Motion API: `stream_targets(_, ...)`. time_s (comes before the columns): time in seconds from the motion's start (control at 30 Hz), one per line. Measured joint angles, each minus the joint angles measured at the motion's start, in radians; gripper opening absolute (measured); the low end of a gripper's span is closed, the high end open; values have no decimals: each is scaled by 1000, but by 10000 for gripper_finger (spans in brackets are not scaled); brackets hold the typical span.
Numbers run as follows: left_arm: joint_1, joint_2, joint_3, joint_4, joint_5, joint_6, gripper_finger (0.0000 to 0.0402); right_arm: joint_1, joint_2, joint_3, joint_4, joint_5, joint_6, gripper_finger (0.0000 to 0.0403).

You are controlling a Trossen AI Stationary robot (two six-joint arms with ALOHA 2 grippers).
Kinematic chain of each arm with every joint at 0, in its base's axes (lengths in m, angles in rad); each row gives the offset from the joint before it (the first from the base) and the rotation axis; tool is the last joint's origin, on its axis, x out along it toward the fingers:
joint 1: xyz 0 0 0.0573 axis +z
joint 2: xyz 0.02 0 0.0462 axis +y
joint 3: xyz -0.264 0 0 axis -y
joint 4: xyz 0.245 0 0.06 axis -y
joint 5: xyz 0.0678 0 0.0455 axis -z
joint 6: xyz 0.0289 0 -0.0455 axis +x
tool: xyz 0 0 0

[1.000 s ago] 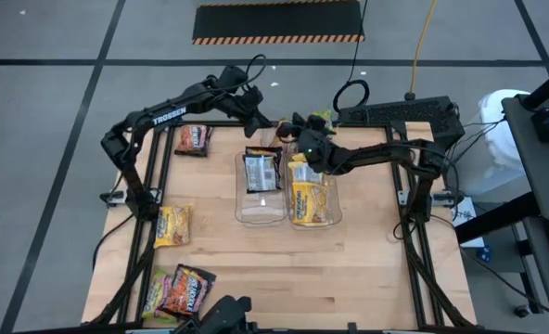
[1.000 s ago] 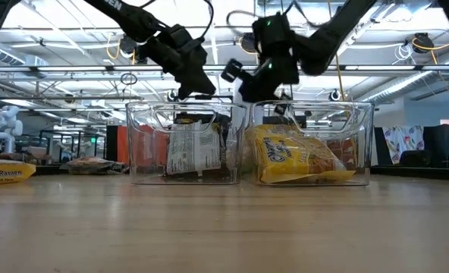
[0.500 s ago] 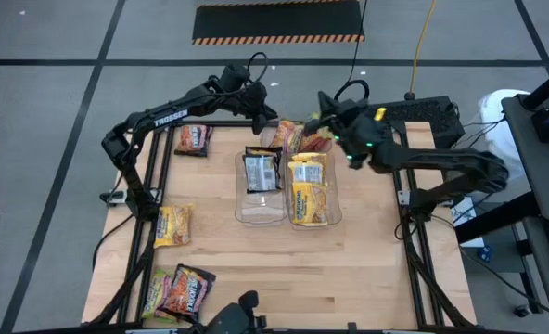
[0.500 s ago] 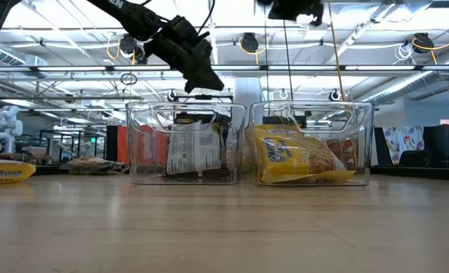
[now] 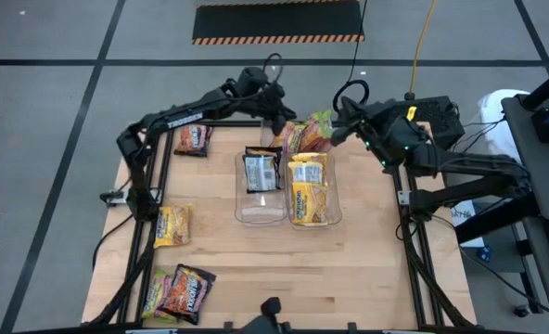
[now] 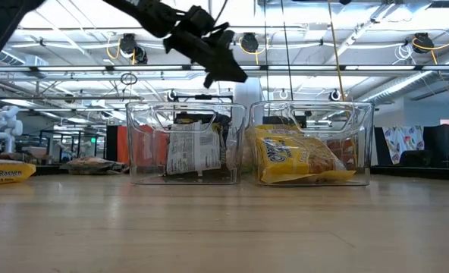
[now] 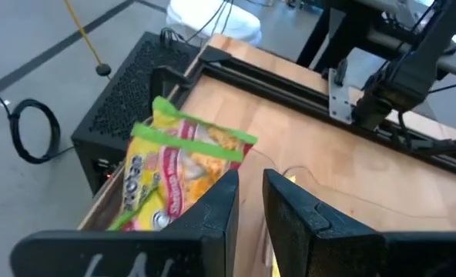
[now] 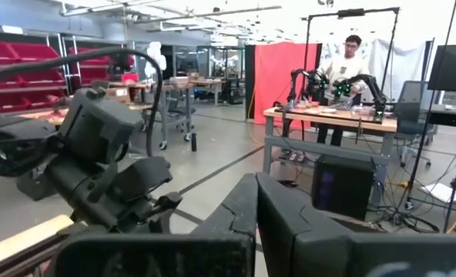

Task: Sort Maruchan noodles
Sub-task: Put the green noodle pack into the top transparent bin

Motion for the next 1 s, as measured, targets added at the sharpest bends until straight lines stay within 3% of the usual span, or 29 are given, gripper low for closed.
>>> stream_targets(0.23,-35,210,312,-267,-15,3,65,17,-35,0,-52,0,-36,0)
stream_targets(0.4,-35,313,436,-376,-52,-18,65,50,-66,0,-57,0,-83,0)
stream_targets(0.73,-23,341,457,-521,-118,168,65,101,-121,0,-56,0,-150,0)
stream_targets(1.0,-31,341,457,-501,-186,303,65,105,-137,0,-68,0,-153,0)
